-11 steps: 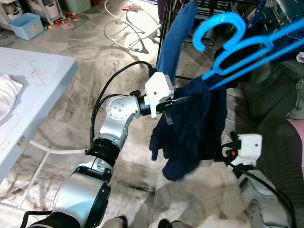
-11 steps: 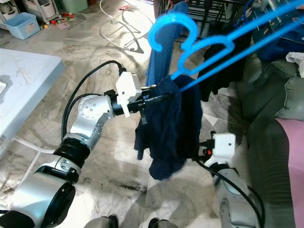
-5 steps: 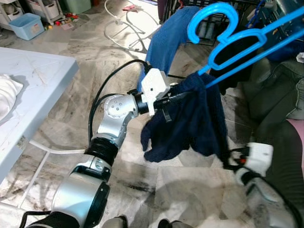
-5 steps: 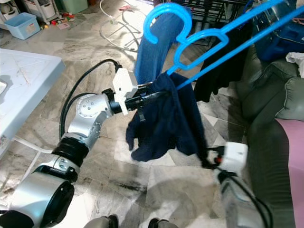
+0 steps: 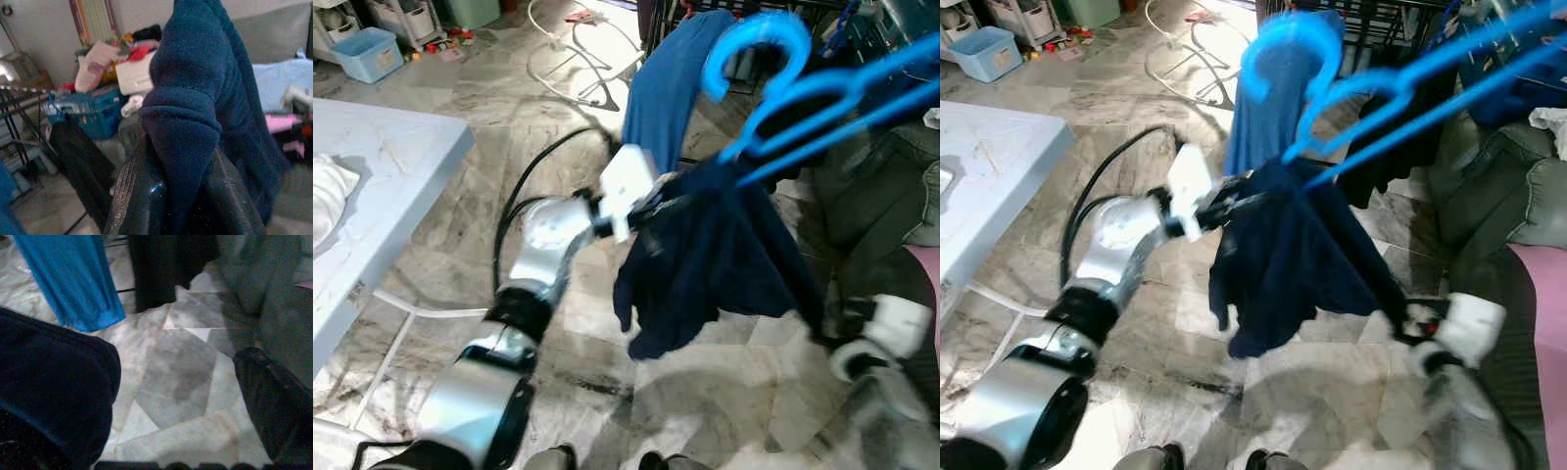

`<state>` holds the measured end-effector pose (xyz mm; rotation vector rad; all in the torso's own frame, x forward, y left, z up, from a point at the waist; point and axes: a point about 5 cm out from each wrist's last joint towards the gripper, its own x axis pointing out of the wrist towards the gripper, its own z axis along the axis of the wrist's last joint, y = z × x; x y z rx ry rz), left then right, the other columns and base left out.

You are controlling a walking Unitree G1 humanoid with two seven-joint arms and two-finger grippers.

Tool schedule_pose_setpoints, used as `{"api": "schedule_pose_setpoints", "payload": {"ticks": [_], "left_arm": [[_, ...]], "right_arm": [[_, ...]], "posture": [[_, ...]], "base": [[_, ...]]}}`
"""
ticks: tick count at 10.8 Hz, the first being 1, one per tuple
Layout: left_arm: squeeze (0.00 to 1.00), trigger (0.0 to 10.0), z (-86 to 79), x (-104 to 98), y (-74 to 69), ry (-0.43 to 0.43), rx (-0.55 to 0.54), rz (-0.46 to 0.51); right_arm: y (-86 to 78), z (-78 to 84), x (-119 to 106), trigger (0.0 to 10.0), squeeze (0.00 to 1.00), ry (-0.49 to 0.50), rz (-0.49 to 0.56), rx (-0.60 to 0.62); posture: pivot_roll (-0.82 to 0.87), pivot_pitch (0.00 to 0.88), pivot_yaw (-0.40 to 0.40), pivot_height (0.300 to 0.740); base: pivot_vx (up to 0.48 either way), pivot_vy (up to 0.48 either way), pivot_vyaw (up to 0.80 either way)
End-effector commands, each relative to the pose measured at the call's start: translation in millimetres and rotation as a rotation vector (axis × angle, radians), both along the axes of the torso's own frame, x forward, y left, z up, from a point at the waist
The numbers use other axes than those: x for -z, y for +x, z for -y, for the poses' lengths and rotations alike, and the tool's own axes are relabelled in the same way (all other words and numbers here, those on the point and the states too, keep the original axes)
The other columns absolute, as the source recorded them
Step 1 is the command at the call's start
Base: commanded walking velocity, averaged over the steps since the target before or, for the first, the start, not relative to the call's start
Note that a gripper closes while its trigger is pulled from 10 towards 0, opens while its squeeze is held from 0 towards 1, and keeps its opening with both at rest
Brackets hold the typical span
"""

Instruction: Hang hanger

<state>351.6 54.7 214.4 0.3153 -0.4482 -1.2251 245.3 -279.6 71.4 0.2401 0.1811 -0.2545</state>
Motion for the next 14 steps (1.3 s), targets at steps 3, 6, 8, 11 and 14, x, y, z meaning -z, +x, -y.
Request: {"api": "schedule_pose_setpoints", "payload": {"ticks": [3,6,8,11,14], "left_arm": [[0.0,0.0,-7.4,-14.6,1.7,-0.069,-0.036,0.071],[0.0,0.0,-0.8,-8.8,-1.9,-0.049,-0.007,0.08],[0.0,0.0,-1.5,-8.6,-2.0,-0.044,-0.005,0.088],[0.0,0.0,-10.0,4.6,-2.5,0.011,-0.015,0.09],[0.0,0.0,-22.0,29.6,-5.5,0.065,-0.04,0.045]], "right_arm": [[-22.2,22.0,7.0,5.0,0.0,0.045,-0.053,0.062],[-15.4,1.9,14.9,0.0,0.0,-0.002,-0.119,-0.017],[-18.2,3.5,17.3,0.0,0.0,-0.025,-0.153,-0.024],[-19.4,28.9,1.7,0.0,0.0,-0.078,-0.115,0.07],[-23.7,53.7,-20.7,0.0,0.0,-0.122,-0.058,0.154]], "posture": [[0.09,0.159,-0.093,0.74],[0.08,0.157,-0.091,0.74],[0.08,0.156,-0.095,0.74],[0.08,0.153,-0.096,0.74],[0.08,0.154,-0.096,0.74]], "base": [[0.0,0.0,0.0],[0.0,0.0,0.0],[0.0,0.0,0.0],[0.0,0.0,0.0],[0.0,0.0,0.0]]}}
